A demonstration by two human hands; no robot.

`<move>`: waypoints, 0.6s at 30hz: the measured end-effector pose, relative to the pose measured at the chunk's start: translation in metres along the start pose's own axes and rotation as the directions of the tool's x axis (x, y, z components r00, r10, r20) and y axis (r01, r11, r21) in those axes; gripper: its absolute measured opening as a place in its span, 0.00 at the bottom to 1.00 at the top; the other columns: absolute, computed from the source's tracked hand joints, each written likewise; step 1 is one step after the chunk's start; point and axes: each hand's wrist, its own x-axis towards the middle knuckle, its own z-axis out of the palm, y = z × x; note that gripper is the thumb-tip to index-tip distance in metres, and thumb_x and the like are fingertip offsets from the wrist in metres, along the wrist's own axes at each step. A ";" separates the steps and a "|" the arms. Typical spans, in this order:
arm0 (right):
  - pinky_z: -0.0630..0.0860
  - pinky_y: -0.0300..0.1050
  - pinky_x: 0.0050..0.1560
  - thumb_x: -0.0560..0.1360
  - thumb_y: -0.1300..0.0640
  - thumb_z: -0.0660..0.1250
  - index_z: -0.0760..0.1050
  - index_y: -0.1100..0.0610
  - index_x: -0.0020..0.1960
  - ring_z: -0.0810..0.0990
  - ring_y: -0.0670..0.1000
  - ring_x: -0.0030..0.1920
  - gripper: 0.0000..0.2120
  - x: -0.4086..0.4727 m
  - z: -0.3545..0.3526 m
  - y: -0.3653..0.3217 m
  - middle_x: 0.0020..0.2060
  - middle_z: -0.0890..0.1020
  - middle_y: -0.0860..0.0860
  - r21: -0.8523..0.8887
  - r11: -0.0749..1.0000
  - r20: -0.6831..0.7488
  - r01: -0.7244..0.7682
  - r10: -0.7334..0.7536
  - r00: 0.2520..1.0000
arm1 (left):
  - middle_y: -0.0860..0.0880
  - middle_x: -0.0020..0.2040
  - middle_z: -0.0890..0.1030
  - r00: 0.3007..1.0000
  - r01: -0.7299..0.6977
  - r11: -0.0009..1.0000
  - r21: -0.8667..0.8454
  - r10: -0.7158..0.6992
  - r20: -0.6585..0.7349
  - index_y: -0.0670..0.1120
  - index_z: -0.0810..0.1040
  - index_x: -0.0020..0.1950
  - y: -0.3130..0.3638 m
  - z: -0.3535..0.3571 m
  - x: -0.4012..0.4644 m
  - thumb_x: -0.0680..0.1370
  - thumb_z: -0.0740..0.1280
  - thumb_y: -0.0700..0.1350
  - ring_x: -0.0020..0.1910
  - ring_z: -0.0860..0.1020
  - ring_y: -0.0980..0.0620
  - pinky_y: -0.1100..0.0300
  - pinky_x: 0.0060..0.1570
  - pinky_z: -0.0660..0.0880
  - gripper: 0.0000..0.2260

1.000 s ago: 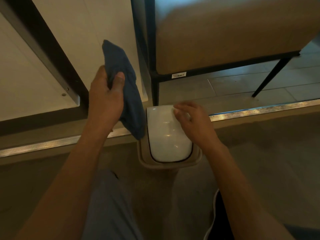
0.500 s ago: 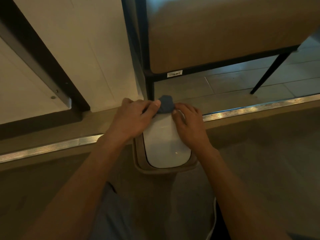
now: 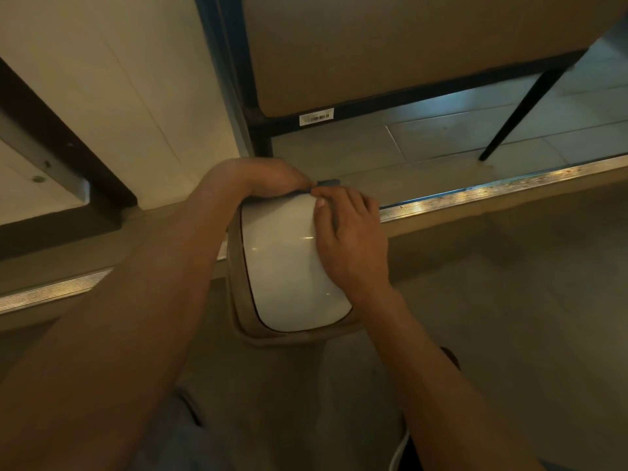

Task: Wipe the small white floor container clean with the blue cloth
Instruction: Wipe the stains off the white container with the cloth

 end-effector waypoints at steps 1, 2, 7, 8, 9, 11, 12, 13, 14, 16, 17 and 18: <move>0.67 0.44 0.62 0.82 0.53 0.56 0.78 0.53 0.60 0.77 0.51 0.57 0.14 0.000 0.000 -0.001 0.56 0.81 0.47 0.003 1.000 -0.007 0.001 -0.001 1.000 | 0.48 0.56 0.81 1.000 -0.001 1.000 -0.012 0.001 0.002 0.50 0.80 0.60 0.001 0.000 0.002 0.81 0.62 0.60 0.52 0.80 0.48 0.55 0.50 0.75 0.18; 0.68 0.44 0.62 0.82 0.54 0.56 0.78 0.53 0.59 0.77 0.50 0.56 0.13 0.001 0.000 -0.002 0.56 0.81 0.47 0.006 1.000 -0.013 0.000 0.000 1.000 | 0.48 0.55 0.81 1.000 0.000 1.000 -0.015 0.000 0.003 0.49 0.80 0.60 0.001 0.000 0.004 0.81 0.62 0.61 0.53 0.80 0.48 0.54 0.53 0.75 0.18; 0.71 0.44 0.58 0.82 0.50 0.54 0.77 0.50 0.61 0.73 0.50 0.59 0.15 -0.003 -0.002 -0.006 0.58 0.80 0.46 0.007 0.999 0.016 -0.046 0.046 0.999 | 0.47 0.64 0.79 0.999 0.021 0.999 0.033 -0.020 -0.031 0.52 0.80 0.65 -0.036 -0.002 -0.004 0.83 0.60 0.60 0.57 0.77 0.50 0.56 0.51 0.69 0.19; 0.71 0.44 0.57 0.82 0.49 0.54 0.76 0.49 0.62 0.73 0.50 0.60 0.16 -0.003 -0.002 -0.007 0.59 0.79 0.46 -0.004 0.999 0.039 -0.041 0.042 0.998 | 0.47 0.65 0.79 0.999 0.034 0.999 0.037 -0.033 -0.035 0.52 0.79 0.67 -0.046 -0.001 -0.007 0.83 0.59 0.59 0.57 0.77 0.50 0.56 0.52 0.68 0.18; 0.72 0.44 0.57 0.82 0.48 0.53 0.76 0.49 0.63 0.72 0.50 0.61 0.16 -0.003 -0.001 -0.009 0.60 0.79 0.45 -0.019 0.999 0.058 -0.032 0.033 0.998 | 0.47 0.65 0.79 0.998 0.057 0.998 -0.006 -0.057 -0.027 0.52 0.78 0.67 -0.055 0.000 -0.010 0.83 0.59 0.58 0.56 0.77 0.50 0.57 0.51 0.69 0.18; 0.73 0.45 0.57 0.82 0.48 0.53 0.76 0.49 0.63 0.71 0.50 0.61 0.17 -0.005 0.002 -0.012 0.61 0.79 0.46 -0.034 0.999 0.069 -0.022 0.024 0.997 | 0.47 0.60 0.80 0.995 0.096 0.988 -0.118 -0.097 0.000 0.52 0.78 0.67 -0.057 0.001 -0.014 0.82 0.61 0.58 0.53 0.79 0.50 0.57 0.47 0.72 0.18; 0.73 0.45 0.57 0.82 0.48 0.53 0.76 0.49 0.63 0.71 0.51 0.61 0.17 -0.005 0.002 -0.014 0.61 0.79 0.47 -0.032 0.999 0.061 -0.021 0.023 0.998 | 0.48 0.59 0.80 0.995 0.097 0.989 -0.115 -0.097 0.004 0.52 0.78 0.66 -0.052 -0.001 -0.012 0.82 0.61 0.58 0.53 0.79 0.50 0.57 0.48 0.73 0.17; 0.73 0.44 0.56 0.81 0.49 0.54 0.77 0.49 0.63 0.71 0.51 0.60 0.17 -0.005 0.002 -0.013 0.60 0.79 0.47 -0.032 0.999 0.047 -0.020 0.022 0.999 | 0.50 0.58 0.79 0.996 0.086 0.993 -0.086 -0.086 0.011 0.52 0.79 0.66 -0.045 -0.002 -0.007 0.83 0.61 0.58 0.53 0.79 0.50 0.56 0.50 0.73 0.17; 0.71 0.42 0.55 0.81 0.49 0.53 0.77 0.49 0.62 0.72 0.51 0.60 0.17 -0.005 0.002 -0.013 0.60 0.79 0.46 -0.036 0.999 0.033 -0.021 0.022 0.999 | 0.51 0.58 0.80 0.997 0.078 0.995 -0.070 -0.076 0.021 0.52 0.80 0.64 -0.037 -0.003 -0.003 0.82 0.61 0.59 0.54 0.79 0.50 0.56 0.50 0.73 0.17; 0.68 0.39 0.53 0.81 0.48 0.52 0.77 0.49 0.62 0.72 0.52 0.59 0.18 -0.004 0.003 -0.012 0.61 0.79 0.46 -0.050 0.998 0.028 -0.026 0.027 0.999 | 0.51 0.57 0.83 0.997 0.067 0.994 -0.089 -0.063 0.048 0.53 0.82 0.60 -0.023 -0.004 0.006 0.81 0.62 0.62 0.53 0.82 0.50 0.55 0.52 0.76 0.18; 0.67 0.39 0.53 0.81 0.48 0.52 0.77 0.49 0.63 0.73 0.52 0.60 0.19 -0.003 0.003 -0.011 0.61 0.79 0.45 -0.055 0.998 0.032 -0.032 0.034 0.999 | 0.50 0.56 0.84 0.997 0.058 0.994 -0.098 -0.052 0.057 0.54 0.83 0.59 -0.021 -0.004 0.010 0.80 0.62 0.63 0.53 0.82 0.49 0.53 0.54 0.77 0.18; 0.67 0.39 0.53 0.81 0.47 0.51 0.77 0.48 0.63 0.72 0.52 0.60 0.19 -0.003 0.003 -0.011 0.61 0.78 0.45 -0.061 0.997 0.035 -0.038 0.041 0.999 | 0.50 0.56 0.84 0.996 0.061 0.993 -0.102 -0.054 0.068 0.54 0.83 0.58 -0.021 -0.003 0.011 0.80 0.62 0.64 0.53 0.83 0.49 0.52 0.56 0.77 0.18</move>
